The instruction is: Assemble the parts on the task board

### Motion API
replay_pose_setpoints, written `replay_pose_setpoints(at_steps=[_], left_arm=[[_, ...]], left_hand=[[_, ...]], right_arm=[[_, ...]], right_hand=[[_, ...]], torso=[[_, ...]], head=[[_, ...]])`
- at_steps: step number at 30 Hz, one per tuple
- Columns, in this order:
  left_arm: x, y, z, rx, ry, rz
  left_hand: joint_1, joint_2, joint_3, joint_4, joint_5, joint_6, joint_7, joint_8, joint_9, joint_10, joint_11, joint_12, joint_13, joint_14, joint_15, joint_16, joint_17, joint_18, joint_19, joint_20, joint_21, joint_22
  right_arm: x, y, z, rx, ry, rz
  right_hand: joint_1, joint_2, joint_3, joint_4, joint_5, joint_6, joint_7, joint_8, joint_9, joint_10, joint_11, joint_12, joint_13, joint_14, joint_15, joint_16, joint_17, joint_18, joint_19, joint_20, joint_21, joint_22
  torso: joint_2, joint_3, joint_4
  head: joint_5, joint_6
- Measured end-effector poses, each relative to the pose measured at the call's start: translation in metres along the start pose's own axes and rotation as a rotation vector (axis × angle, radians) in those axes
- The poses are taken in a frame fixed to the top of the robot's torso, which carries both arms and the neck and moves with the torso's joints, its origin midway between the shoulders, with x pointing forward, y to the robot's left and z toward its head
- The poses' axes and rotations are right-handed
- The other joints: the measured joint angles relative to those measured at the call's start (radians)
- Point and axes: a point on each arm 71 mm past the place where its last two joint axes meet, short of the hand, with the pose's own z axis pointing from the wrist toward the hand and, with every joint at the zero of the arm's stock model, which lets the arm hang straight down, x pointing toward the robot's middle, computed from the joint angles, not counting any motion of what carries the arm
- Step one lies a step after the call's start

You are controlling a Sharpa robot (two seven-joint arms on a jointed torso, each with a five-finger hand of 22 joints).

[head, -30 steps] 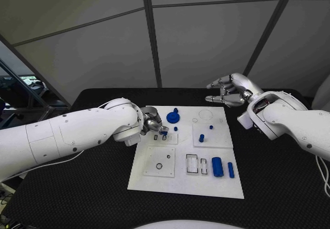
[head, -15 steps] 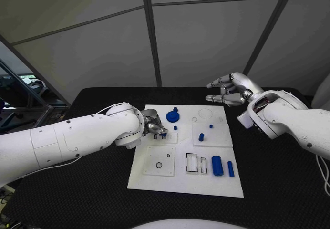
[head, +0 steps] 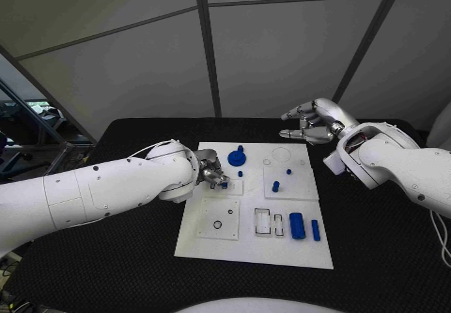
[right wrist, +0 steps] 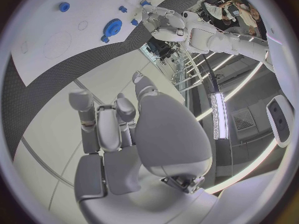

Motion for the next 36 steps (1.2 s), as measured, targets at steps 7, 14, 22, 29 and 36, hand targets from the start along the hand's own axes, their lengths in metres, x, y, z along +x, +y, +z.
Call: replay_pose_setpoints(at_steps=[7, 14, 22, 29, 36], left_arm=[[0.0019, -0.0007, 0.0002, -0.001, 0.012, 0.019], [0.0034, -0.0002, 0.0007, -0.006, 0.018, 0.033], [0.0037, 0.0005, 0.0007, -0.008, 0.019, 0.04], [0.0037, 0.0008, 0.0, -0.008, 0.02, 0.048], [0.0039, 0.0, 0.0007, -0.008, 0.019, 0.052]], left_hand=[[-0.003, -0.003, 0.006, -0.005, -0.002, 0.0, 0.0, 0.0, 0.001, 0.001, 0.001, -0.005, -0.007, 0.0, 0.0, 0.0, 0.0, 0.0, 0.0, 0.0, 0.0, 0.0], [-0.003, -0.003, 0.009, -0.009, -0.003, 0.0, 0.0, 0.0, 0.001, -0.001, 0.002, -0.005, -0.007, 0.0, 0.0, 0.0, 0.0, 0.0, 0.0, 0.0, 0.0, 0.0], [-0.004, -0.004, 0.01, -0.01, -0.003, 0.0, 0.0, -0.002, 0.003, -0.001, 0.002, -0.012, -0.009, 0.0, 0.0, 0.0, 0.0, 0.0, 0.0, 0.0, 0.0, 0.0], [-0.007, -0.004, 0.01, -0.01, -0.002, -0.002, 0.002, 0.003, 0.007, -0.001, 0.003, -0.012, -0.01, 0.0, 0.0, 0.0, 0.0, 0.0, 0.0, 0.0, 0.0, 0.002], [-0.08, -0.008, 0.06, -0.055, 0.001, 0.006, -0.006, 0.016, 0.022, 0.0, 0.001, -0.012, -0.011, 0.0, 0.0, 0.0, 0.0, 0.0, 0.0, 0.0, 0.0, 0.008]], right_arm=[[0.0002, 0.0, 0.0001, 0.0, 0.002, 0.0], [0.0005, -0.0001, 0.0002, 0.0, 0.005, -0.001], [0.0006, -0.0003, 0.0003, 0.0, 0.007, -0.002], [0.0005, -0.0005, 0.0003, 0.0, 0.008, -0.002], [0.0013, -0.0001, 0.0008, -0.001, 0.011, -0.002]], right_hand=[[0.0, 0.0, 0.0, 0.0, 0.0, 0.0, 0.0, 0.002, 0.0, 0.0, 0.0, 0.002, 0.0, 0.0, 0.0, 0.0, 0.0, 0.0, 0.0, 0.0, 0.0, 0.0], [0.0, 0.0, 0.0, 0.0, 0.0, 0.0, 0.0, 0.004, 0.0, 0.0, 0.0, 0.005, 0.0, 0.0, 0.0, 0.0, 0.0, 0.0, 0.0, 0.0, -0.004, 0.0], [0.0, 0.0, 0.0, 0.0, 0.0, 0.0, 0.0, 0.004, 0.0, 0.0, 0.0, 0.005, 0.0, 0.0, 0.0, 0.0, 0.0, 0.0, 0.0, 0.0, -0.004, 0.0], [-0.005, 0.005, 0.0, 0.0, 0.0, 0.0, 0.0, 0.004, 0.0, 0.0, 0.0, 0.005, 0.0, 0.0, 0.0, 0.0, 0.0, 0.0, 0.0, 0.0, -0.004, 0.0], [-0.005, 0.005, 0.0, 0.0, 0.0, 0.0, 0.0, 0.004, 0.0, 0.0, 0.0, 0.005, 0.0, 0.0, 0.0, 0.0, 0.0, 0.0, 0.0, 0.0, -0.004, 0.0]], torso=[[0.0, 0.0, 0.0], [-0.001, 0.0008, -0.0001], [-0.001, 0.0008, -0.0001], [0.0, 0.0004, -0.0001], [0.0, 0.0002, -0.0001]], head=[[-0.001, -0.001], [-0.001, -0.001], [0.0, -0.001], [0.0, -0.001], [-0.001, 0.0]])
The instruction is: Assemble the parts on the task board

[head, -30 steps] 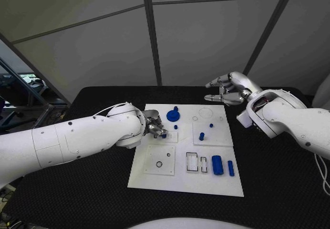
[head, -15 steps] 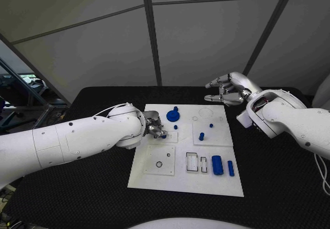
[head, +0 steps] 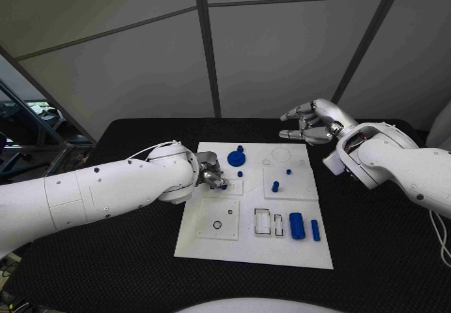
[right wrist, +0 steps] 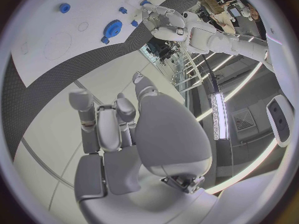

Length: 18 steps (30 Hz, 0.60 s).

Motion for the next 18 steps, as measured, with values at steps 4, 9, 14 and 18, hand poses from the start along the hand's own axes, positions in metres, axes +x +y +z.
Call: replay_pose_setpoints(at_steps=[4, 9, 14, 18], left_arm=[[-0.0001, -0.0003, 0.0005, -0.001, -0.001, 0.001], [0.0002, -0.0002, 0.0012, -0.004, 0.003, 0.005], [0.0023, -0.001, 0.0024, -0.005, 0.011, 0.009], [0.0023, -0.0013, 0.0036, -0.007, 0.013, 0.011]], left_hand=[[-0.049, -0.005, 0.04, -0.04, 0.0, 0.007, -0.004, 0.003, 0.003, 0.005, -0.004, 0.0, 0.001, 0.0, 0.0, 0.0, 0.0, 0.0, 0.003, 0.003, 0.0, 0.007], [-0.111, -0.009, -0.007, -0.016, -0.004, 0.023, -0.009, 0.008, 0.007, 0.011, -0.01, 0.0, 0.007, 0.0, 0.0, 0.0, 0.0, 0.0, 0.009, -0.002, 0.006, 0.019], [-0.147, -0.006, -0.103, 0.016, -0.004, 0.032, -0.011, 0.01, 0.007, 0.012, -0.012, 0.01, 0.015, -0.002, -0.002, 0.0, 0.0, 0.0, 0.017, -0.002, 0.01, 0.026], [-0.152, -0.001, -0.162, 0.028, -0.004, 0.038, -0.012, 0.01, 0.008, 0.014, -0.014, 0.016, 0.021, -0.003, -0.004, 0.0, 0.0, 0.0, 0.02, -0.005, 0.01, 0.035]], right_arm=[[0.0003, 0.0003, 0.0002, -0.001, 0.001, 0.0], [0.0003, 0.0001, 0.0002, 0.0, 0.002, 0.0], [0.0004, -0.0002, 0.0004, 0.0, 0.003, 0.0], [0.0012, 0.0003, 0.0009, 0.0, 0.006, 0.0]], right_hand=[[0.0, 0.0, 0.0, 0.0, 0.0, 0.0, 0.0, 0.0, 0.0, 0.0, 0.0, 0.0, 0.0, 0.0, 0.0, 0.0, 0.0, 0.0, 0.0, 0.0, 0.0, 0.0], [0.0, 0.0, -0.003, 0.003, 0.0, 0.0, 0.0, 0.0, 0.0, 0.0, 0.0, 0.0, 0.0, 0.0, 0.0, 0.0, 0.0, 0.0, 0.0, 0.0, 0.0, -0.001], [0.0, 0.0, -0.003, 0.003, 0.0, 0.0, 0.0, 0.0, 0.0, 0.0, 0.0, 0.0, -0.001, 0.0, 0.0, 0.0, -0.001, 0.0, 0.0, 0.0, 0.0, -0.003], [0.0, 0.0, -0.005, 0.005, 0.0, 0.0, 0.0, 0.0, 0.0, 0.0, 0.0, 0.0, -0.002, 0.0, 0.0, 0.0, -0.002, 0.0, 0.0, 0.0, -0.004, -0.005]], torso=[[0.0, 0.0001, -0.0006], [0.001, 0.0001, -0.0006], [0.001, 0.0004, -0.0006], [0.001, 0.0007, -0.0006]], head=[[0.0, -0.001], [-0.001, -0.003], [-0.001, -0.004], [-0.002, -0.007]])
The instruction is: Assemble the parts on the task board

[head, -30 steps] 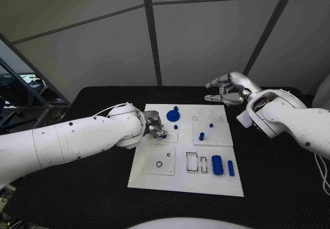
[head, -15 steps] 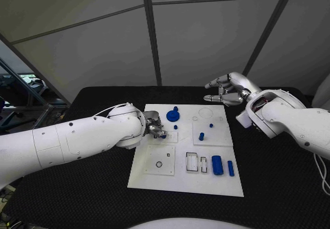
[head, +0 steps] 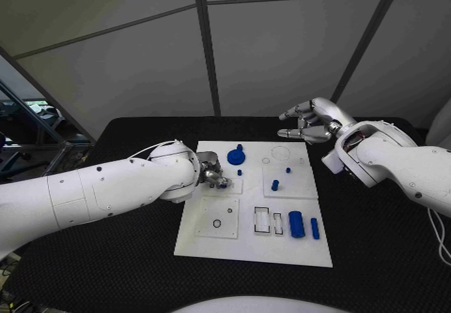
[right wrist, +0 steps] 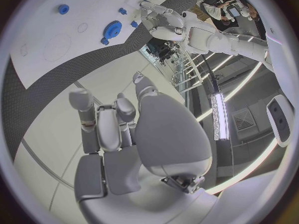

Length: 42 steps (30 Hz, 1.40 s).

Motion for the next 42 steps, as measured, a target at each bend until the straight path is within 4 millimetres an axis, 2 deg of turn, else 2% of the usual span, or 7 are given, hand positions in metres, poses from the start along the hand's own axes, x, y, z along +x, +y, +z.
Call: replay_pose_setpoints(at_steps=[18, 20, 27, 29, 31, 32, 42], left_arm=[[-0.001, -0.001, 0.004, -0.007, 0.001, 0.002], [-0.001, 0.0, 0.004, -0.009, 0.0, 0.001], [-0.005, 0.007, 0.0, -0.015, -0.01, -0.007], [-0.01, 0.006, -0.003, -0.012, -0.02, -0.015], [-0.014, 0.005, -0.005, -0.006, -0.029, -0.022], [-0.017, 0.004, -0.006, -0.002, -0.035, -0.027], [-0.05, 0.003, -0.018, 0.018, -0.103, -0.071]], left_hand=[[0.002, 0.019, -0.133, 0.045, 0.0, 0.007, -0.007, 0.0, 0.005, 0.005, -0.005, 0.007, 0.007, 0.003, -0.003, 0.0, 0.0, -0.002, 0.009, -0.002, 0.004, 0.014], [0.001, 0.02, -0.155, 0.056, 0.0, 0.007, -0.007, 0.0, 0.005, 0.005, -0.005, 0.007, 0.008, 0.003, -0.003, 0.0, 0.0, -0.062, 0.011, -0.004, 0.004, 0.016], [0.0, 0.021, -0.227, 0.089, 0.0, 0.011, -0.011, -0.004, 0.007, 0.005, -0.005, 0.007, 0.009, 0.003, -0.003, 0.0, 0.0, -0.037, 0.012, -0.005, 0.008, 0.024], [0.0, 0.021, -0.245, 0.093, 0.0, 0.011, -0.011, -0.004, 0.007, 0.005, -0.005, 0.007, 0.009, 0.003, -0.003, 0.0, 0.0, 0.015, 0.014, -0.007, 0.008, 0.025], [0.0, 0.021, -0.254, 0.096, 0.0, 0.011, -0.011, -0.004, 0.007, 0.005, -0.005, 0.007, 0.009, 0.003, -0.003, 0.0, 0.0, 0.003, 0.014, -0.007, 0.008, 0.025], [0.0, 0.021, -0.258, 0.095, 0.0, 0.011, -0.011, -0.004, 0.007, 0.005, -0.005, 0.007, 0.009, 0.003, -0.003, 0.0, 0.0, -0.041, 0.014, -0.007, 0.008, 0.025], [0.007, 0.015, -0.329, 0.094, 0.0, -0.002, 0.001, -0.024, 0.006, -0.011, 0.002, -0.02, -0.025, 0.003, -0.003, 0.0, 0.0, -0.039, 0.008, -0.001, -0.004, 0.006]], right_arm=[[0.001, 0.0, 0.001, 0.004, 0.011, 0.0], [0.001, 0.0, 0.001, 0.004, 0.011, 0.0], [0.0, -0.001, 0.0, 0.007, 0.011, -0.001], [0.0, -0.002, 0.0, 0.008, 0.011, -0.002], [0.0, -0.002, 0.0, 0.009, 0.011, -0.002], [0.0, -0.002, 0.0, 0.01, 0.011, -0.002], [-0.001, -0.005, 0.001, 0.015, 0.008, -0.004]], right_hand=[[-0.004, 0.004, 0.0, 0.006, 0.0, 0.0, 0.0, 0.0, 0.0, 0.0, 0.0, 0.0, -0.002, 0.0, 0.0, -0.004, -0.002, 0.0, 0.0, 0.0, -0.004, -0.004], [-0.004, 0.004, 0.0, 0.006, 0.0, 0.0, 0.0, 0.0, 0.0, 0.0, 0.0, 0.0, -0.002, 0.0, 0.0, -0.004, -0.002, 0.0, 0.0, 0.0, -0.004, -0.004], [-0.004, 0.004, -0.003, 0.009, 0.0, 0.0, 0.0, 0.0, 0.0, 0.0, 0.0, 0.0, -0.003, 0.0, 0.0, -0.004, -0.002, 0.0, 0.0, 0.0, -0.004, -0.004], [-0.007, 0.007, -0.003, 0.009, 0.0, 0.0, 0.0, 0.0, 0.0, 0.0, 0.0, 0.0, -0.004, 0.0, 0.0, -0.004, -0.003, 0.0, 0.0, 0.0, -0.004, -0.005], [-0.007, 0.007, -0.003, 0.009, 0.0, 0.0, 0.0, 0.0, 0.0, 0.0, 0.0, 0.0, -0.003, 0.0, 0.0, -0.004, -0.003, 0.0, 0.0, 0.0, -0.004, -0.005], [-0.009, 0.009, -0.003, 0.009, 0.0, 0.0, 0.0, 0.0, 0.0, 0.0, 0.0, 0.0, -0.003, 0.0, 0.0, -0.004, -0.003, 0.0, 0.0, 0.0, -0.004, -0.005], [-0.009, 0.009, -0.006, 0.012, 0.0, 0.0, 0.0, 0.0, 0.0, 0.0, 0.0, 0.0, -0.005, 0.0, 0.0, -0.007, -0.005, 0.0, -0.004, 0.004, -0.004, -0.007]], torso=[[0.0, 0.0001, 0.0005], [-0.001, -0.0001, 0.0006], [-0.002, -0.0012, 0.0014], [-0.002, -0.0012, 0.0017], [-0.002, -0.0012, 0.0018], [-0.002, -0.0012, 0.0018], [-0.001, -0.0012, 0.0012]], head=[[-0.007, -0.002], [-0.007, 0.0], [-0.007, 0.004], [-0.007, 0.005], [-0.007, 0.006], [-0.007, 0.006], [-0.001, 0.014]])
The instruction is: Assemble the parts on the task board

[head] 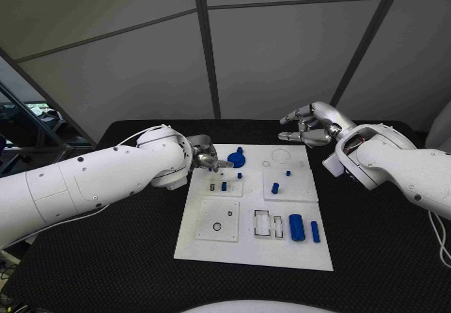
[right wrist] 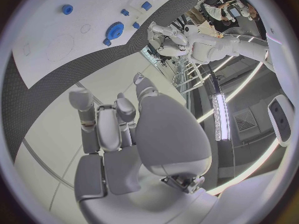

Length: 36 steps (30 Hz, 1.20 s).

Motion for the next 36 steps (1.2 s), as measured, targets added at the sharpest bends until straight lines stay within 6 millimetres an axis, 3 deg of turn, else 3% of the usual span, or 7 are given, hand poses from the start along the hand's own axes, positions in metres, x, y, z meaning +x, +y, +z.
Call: replay_pose_setpoints(at_steps=[4, 6, 11, 12, 15, 18, 36], left_arm=[[-0.015, 0.005, 0.001, -0.017, -0.02, -0.002], [-0.024, 0.01, 0.005, -0.037, -0.028, 0.0], [-0.043, 0.018, 0.021, -0.092, -0.03, 0.008], [-0.044, 0.019, 0.023, -0.1, -0.027, 0.01], [-0.047, 0.023, 0.03, -0.126, -0.017, 0.02], [-0.049, 0.026, 0.035, -0.142, -0.005, 0.029], [-0.038, 0.026, 0.054, -0.177, 0.096, 0.085]], left_hand=[[0.032, 0.013, -0.027, -0.001, 0.0, -0.021, 0.013, -0.025, -0.016, -0.02, 0.011, -0.019, -0.021, 0.0, 0.0, 0.0, 0.0, 0.002, -0.011, 0.01, -0.018, -0.019], [0.057, 0.025, -0.042, -0.003, 0.0, -0.032, 0.024, -0.049, -0.032, -0.031, 0.022, -0.032, -0.035, -0.001, 0.008, -0.006, 0.0, 0.055, -0.025, 0.014, -0.034, -0.035], [0.092, 0.031, -0.085, -0.001, 0.0, -0.058, 0.043, -0.109, -0.079, -0.055, 0.04, -0.047, -0.058, 0.0, 0.022, -0.016, 0.0, 0.053, -0.039, 0.028, -0.053, -0.053], [0.092, 0.031, -0.09, 0.0, 0.0, -0.058, 0.043, -0.114, -0.085, -0.055, 0.04, -0.047, -0.058, 0.0, 0.022, -0.016, 0.0, 0.011, -0.039, 0.028, -0.053, -0.053], [0.093, 0.032, -0.097, -0.002, 0.0, -0.058, 0.043, -0.12, -0.094, -0.055, 0.04, -0.047, -0.058, -0.001, 0.023, -0.016, 0.0, 0.001, -0.039, 0.028, -0.053, -0.051], [0.099, 0.038, -0.105, -0.002, 0.0, -0.058, 0.043, -0.127, -0.101, -0.055, 0.04, -0.046, -0.054, -0.003, 0.025, -0.016, 0.0, 0.07, -0.039, 0.028, -0.053, -0.044], [0.125, 0.056, -0.124, -0.002, 0.0, -0.024, 0.042, -0.135, -0.123, -0.048, 0.039, -0.031, -0.039, -0.004, 0.025, -0.011, 0.0, 0.069, -0.028, 0.032, -0.039, -0.023]], right_arm=[[0.0, -0.001, 0.0, 0.002, -0.001, -0.001], [-0.001, -0.001, 0.0, 0.003, -0.002, -0.001], [0.0, -0.001, 0.001, 0.003, -0.001, -0.001], [0.0, -0.001, 0.001, 0.003, -0.001, -0.001], [0.0, -0.001, 0.001, 0.002, 0.0, 0.0], [0.0, -0.001, 0.001, 0.002, 0.001, 0.0], [0.001, 0.0, 0.001, 0.004, 0.004, -0.006]], right_hand=[[0.0, 0.0, 0.0, 0.0, 0.0, 0.0, 0.0, 0.0, 0.0, 0.0, 0.0, 0.0, 0.0, 0.0, 0.0, -0.002, 0.0, 0.0, 0.0, 0.0, 0.0, 0.0], [0.0, 0.0, 0.0, 0.0, 0.0, 0.0, 0.0, 0.0, 0.0, 0.0, 0.0, 0.0, 0.0, 0.0, 0.0, -0.002, 0.0, 0.0, 0.0, 0.0, 0.0, 0.0], [-0.004, -0.004, 0.0, 0.0, 0.0, 0.0, 0.0, 0.004, 0.0, 0.0, 0.0, 0.0, 0.0, 0.0, 0.0, -0.002, 0.0, 0.0, 0.0, 0.0, 0.0, 0.0], [-0.004, -0.004, 0.0, 0.0, 0.0, 0.0, 0.0, 0.004, 0.0, 0.0, 0.0, 0.0, 0.0, 0.0, 0.0, -0.002, 0.0, 0.0, 0.0, 0.0, 0.0, 0.0], [-0.004, -0.004, 0.0, 0.0, 0.0, 0.0, 0.0, 0.004, 0.0, 0.0, 0.0, 0.0, 0.0, 0.0, 0.0, -0.002, 0.0, 0.0, 0.0, 0.0, 0.0, 0.0], [-0.004, -0.004, 0.0, 0.0, 0.0, 0.0, 0.0, 0.004, 0.0, 0.0, 0.0, 0.0, 0.0, 0.0, 0.0, -0.002, 0.0, 0.0, 0.0, 0.0, 0.0, 0.0], [-0.004, -0.004, 0.0, 0.006, 0.006, 0.0, 0.0, 0.004, 0.0, 0.0, 0.0, 0.0, -0.002, 0.0, 0.0, -0.002, 0.0, 0.0, 0.0, 0.0, -0.004, -0.002]], torso=[[0.001, 0.0002, 0.0001], [0.001, 0.0004, 0.0001], [0.001, 0.0006, 0.0003], [0.001, 0.0007, 0.0002], [0.002, 0.0012, -0.0017], [0.004, 0.0018, -0.004], [0.009, 0.003, -0.0083]], head=[[0.0, 0.002], [0.0, 0.002], [0.007, 0.003], [0.01, 0.003], [0.016, 0.005], [0.016, 0.008], [0.025, 0.005]])
